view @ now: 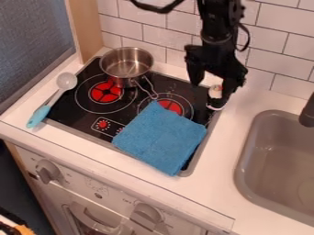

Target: Take the sushi out of the silver pot and put it in the top right corner of the black burner

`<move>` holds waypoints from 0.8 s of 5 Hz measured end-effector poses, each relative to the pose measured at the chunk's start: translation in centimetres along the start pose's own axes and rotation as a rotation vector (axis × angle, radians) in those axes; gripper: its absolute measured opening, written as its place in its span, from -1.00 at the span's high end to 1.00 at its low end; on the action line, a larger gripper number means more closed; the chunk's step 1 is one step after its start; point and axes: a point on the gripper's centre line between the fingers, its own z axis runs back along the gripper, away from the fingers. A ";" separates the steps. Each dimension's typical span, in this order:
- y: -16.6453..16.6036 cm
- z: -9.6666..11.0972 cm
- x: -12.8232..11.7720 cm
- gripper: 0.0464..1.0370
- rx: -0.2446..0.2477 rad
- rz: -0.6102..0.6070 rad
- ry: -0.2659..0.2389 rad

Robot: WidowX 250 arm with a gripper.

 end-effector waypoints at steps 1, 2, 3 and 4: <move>0.2 3.7 0.4 -0.93 0.014 0.015 -0.058; 0.3 6.5 0.1 -0.93 0.016 0.023 -0.093; 0.3 8.3 -1.1 -0.93 0.025 0.047 -0.102; 0.4 8.5 -1.1 -0.93 0.025 0.052 -0.107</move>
